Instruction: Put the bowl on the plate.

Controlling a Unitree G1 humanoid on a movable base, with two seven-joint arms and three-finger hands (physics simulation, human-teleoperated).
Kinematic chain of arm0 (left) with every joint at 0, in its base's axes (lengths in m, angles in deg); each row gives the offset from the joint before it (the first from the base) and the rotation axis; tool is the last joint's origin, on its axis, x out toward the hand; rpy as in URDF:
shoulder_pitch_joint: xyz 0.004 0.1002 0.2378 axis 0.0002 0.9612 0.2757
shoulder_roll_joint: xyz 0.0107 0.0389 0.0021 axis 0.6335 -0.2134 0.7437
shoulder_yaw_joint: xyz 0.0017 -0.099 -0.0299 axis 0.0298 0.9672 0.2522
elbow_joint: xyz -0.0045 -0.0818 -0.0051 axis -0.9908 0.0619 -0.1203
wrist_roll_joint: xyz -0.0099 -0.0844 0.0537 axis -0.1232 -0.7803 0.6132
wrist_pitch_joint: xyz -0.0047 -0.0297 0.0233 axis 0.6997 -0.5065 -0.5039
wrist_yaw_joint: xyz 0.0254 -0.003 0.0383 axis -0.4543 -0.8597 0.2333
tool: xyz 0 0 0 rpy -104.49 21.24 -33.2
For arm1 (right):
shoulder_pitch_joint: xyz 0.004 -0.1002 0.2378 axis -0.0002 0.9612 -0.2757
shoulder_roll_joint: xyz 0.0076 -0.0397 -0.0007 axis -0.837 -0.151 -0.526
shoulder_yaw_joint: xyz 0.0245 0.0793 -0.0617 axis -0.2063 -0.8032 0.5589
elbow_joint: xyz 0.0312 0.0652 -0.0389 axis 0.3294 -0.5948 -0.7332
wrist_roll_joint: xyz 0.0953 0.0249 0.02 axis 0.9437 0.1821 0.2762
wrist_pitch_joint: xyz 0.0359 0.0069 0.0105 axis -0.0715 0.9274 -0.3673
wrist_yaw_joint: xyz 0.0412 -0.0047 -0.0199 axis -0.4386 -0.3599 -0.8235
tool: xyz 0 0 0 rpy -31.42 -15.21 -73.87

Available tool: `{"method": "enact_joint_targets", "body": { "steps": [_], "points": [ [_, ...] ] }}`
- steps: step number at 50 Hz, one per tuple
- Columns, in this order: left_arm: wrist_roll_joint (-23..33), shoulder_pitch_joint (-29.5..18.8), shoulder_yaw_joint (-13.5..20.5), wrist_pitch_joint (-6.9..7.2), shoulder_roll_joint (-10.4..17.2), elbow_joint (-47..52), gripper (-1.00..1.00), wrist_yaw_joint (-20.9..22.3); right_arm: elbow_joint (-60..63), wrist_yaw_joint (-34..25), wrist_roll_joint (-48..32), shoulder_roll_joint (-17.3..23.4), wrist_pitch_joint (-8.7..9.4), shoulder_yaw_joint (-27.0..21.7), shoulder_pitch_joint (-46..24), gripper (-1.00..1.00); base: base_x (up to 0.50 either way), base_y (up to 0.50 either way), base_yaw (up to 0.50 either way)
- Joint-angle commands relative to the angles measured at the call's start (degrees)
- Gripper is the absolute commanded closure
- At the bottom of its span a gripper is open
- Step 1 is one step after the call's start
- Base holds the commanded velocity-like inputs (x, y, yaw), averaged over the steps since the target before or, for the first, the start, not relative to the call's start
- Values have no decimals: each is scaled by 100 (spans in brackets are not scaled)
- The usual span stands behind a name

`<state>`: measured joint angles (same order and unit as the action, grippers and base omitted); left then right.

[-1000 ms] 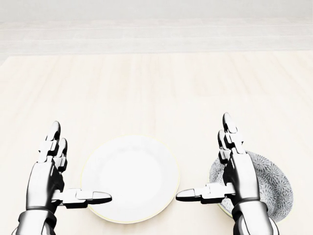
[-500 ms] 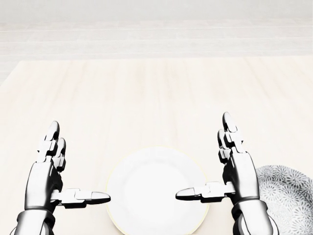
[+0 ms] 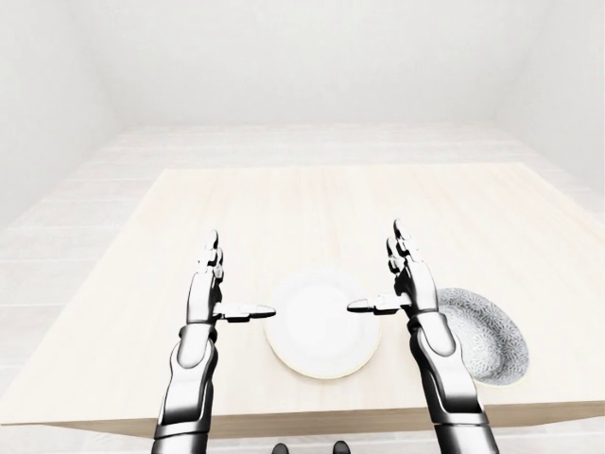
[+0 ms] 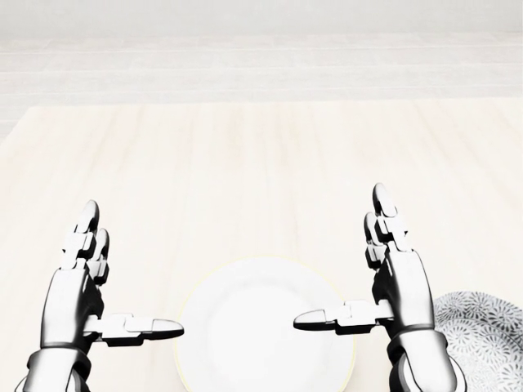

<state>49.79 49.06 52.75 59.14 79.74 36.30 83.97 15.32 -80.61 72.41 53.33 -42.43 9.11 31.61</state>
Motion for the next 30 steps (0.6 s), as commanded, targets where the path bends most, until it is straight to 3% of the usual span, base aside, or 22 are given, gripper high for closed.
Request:
{"method": "enact_joint_targets", "body": {
  "steps": [1, 3, 11, 18, 30],
  "points": [
    [34, 31, 37, -72, 29, -6, -100, 20, 154, 31, -70, 34, 138, 1, 14, -100, 0, 0, 0],
    [52, 41, 30, -93, 30, 11, -100, 30, 269, 24, -109, 40, 244, 19, 33, -100, 0, 0, 0],
    [171, 77, 10, -166, 42, 27, -100, 53, 761, 122, -495, 165, 244, -89, 240, -100, 0, 0, 0],
    [164, 144, 62, 95, 61, 359, -100, 150, 1489, 87, -845, 269, 244, -326, 486, -100, 0, 0, 0],
    [203, 320, 214, 284, 111, 709, -100, 277, 2928, -447, -1129, 246, 244, -1017, 1190, -100, 0, 0, 0]
  ]
}}
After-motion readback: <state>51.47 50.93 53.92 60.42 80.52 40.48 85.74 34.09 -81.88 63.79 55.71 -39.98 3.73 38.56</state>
